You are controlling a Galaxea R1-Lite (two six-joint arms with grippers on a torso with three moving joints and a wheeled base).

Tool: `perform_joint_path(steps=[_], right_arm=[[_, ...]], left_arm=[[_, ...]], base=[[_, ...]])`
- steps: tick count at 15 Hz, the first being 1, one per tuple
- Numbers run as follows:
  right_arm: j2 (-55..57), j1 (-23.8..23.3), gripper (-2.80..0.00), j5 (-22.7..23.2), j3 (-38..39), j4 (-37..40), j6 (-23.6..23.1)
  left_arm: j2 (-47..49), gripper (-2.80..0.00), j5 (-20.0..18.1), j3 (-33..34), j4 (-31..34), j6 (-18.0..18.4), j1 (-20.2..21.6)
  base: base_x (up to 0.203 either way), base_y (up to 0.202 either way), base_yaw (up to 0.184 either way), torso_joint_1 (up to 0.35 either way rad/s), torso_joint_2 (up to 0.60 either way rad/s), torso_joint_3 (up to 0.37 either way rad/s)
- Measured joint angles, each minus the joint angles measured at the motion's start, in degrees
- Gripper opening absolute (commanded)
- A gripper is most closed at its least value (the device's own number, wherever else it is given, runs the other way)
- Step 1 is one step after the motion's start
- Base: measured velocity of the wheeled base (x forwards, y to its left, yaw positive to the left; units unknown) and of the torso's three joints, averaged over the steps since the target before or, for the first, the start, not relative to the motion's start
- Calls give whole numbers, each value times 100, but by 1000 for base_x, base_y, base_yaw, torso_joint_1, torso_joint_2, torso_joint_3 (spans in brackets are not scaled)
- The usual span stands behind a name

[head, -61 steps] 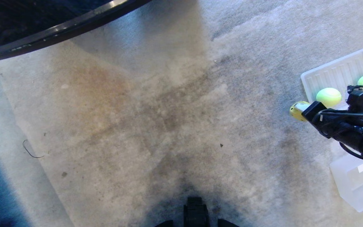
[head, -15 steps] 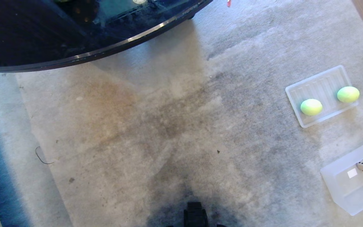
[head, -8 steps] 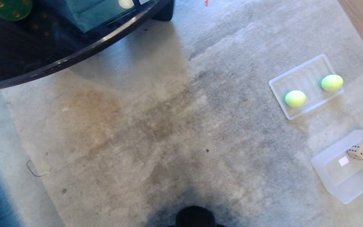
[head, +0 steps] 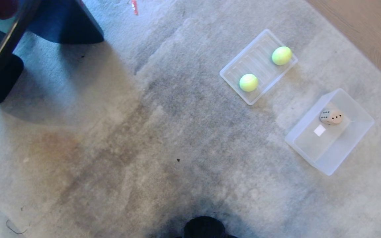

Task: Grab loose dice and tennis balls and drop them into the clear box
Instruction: Put the toys in the box

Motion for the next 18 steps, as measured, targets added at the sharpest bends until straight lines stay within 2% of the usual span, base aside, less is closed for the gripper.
perform_joint_path(steps=[2, 8, 18], right_arm=[[0, 0, -280, 0, 0, 0, 4], [5, 0, -280, 0, 0, 0, -2], [6, 0, -280, 2, 0, 0, -9]], left_arm=[[0, -280, -13, 0, -6, 13, 5], [0, -280, 4, 0, -4, 24, 5], [0, -280, 2, 0, -11, 11, 2]], base=[[-1, 6, -101, 4, 5, 3], [0, 0, 0, 0, 0, -12], [0, 0, 0, 2, 3, -192]])
